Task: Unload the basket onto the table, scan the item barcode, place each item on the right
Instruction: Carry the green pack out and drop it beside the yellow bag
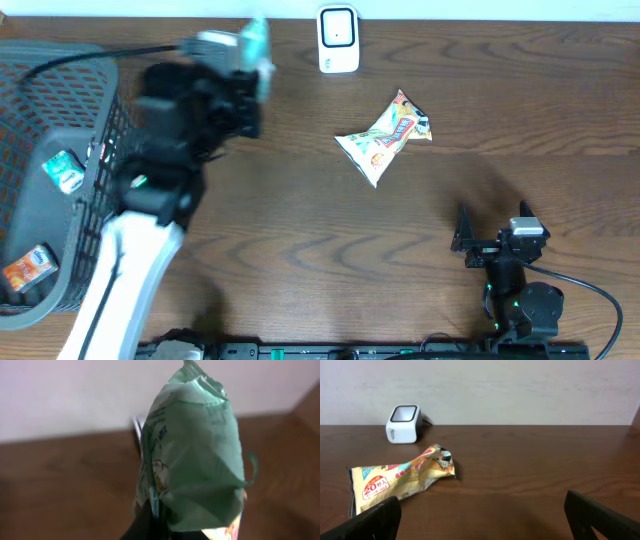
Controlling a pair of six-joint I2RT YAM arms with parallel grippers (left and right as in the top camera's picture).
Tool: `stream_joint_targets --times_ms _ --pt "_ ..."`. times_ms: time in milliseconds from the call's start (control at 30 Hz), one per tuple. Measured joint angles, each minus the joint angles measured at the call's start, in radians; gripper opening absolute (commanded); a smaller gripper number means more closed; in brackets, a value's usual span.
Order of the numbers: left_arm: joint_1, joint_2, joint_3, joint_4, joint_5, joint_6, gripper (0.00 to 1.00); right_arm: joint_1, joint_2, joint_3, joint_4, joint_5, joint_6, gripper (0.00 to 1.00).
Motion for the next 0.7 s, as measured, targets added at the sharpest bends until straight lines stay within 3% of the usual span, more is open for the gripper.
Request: stream_joint_targets --times_ms 200,433,500,533,567,700 --pt "-0.084 0.249 0.000 0.011 -0.004 -0.004 0.07 0.000 0.000 0.000 0.000 0.000 0.000 0.99" --pt "-0.136 0.421 0.000 0.019 -0.046 -0.005 0.07 0.000 0.000 0.000 0.000 0.000 0.000 0.99" --pt "-0.143 0.446 0.000 0.019 -0.055 -0.005 0.17 0.000 0.000 0.000 0.000 0.000 0.000 0.99" --pt "-0.145 0.453 0.000 0.019 -0.058 -0.001 0.34 0.000 0.000 0.000 0.000 0.000 0.000 0.99" --pt "-0.146 0.457 0.000 0.019 -0.061 0.000 0.42 0.000 0.000 0.000 0.000 0.000 0.000 0.99" --pt "-0.146 0.458 0.000 0.026 -0.072 -0.010 0.43 0.000 0.000 0.000 0.000 0.000 0.000 0.99"
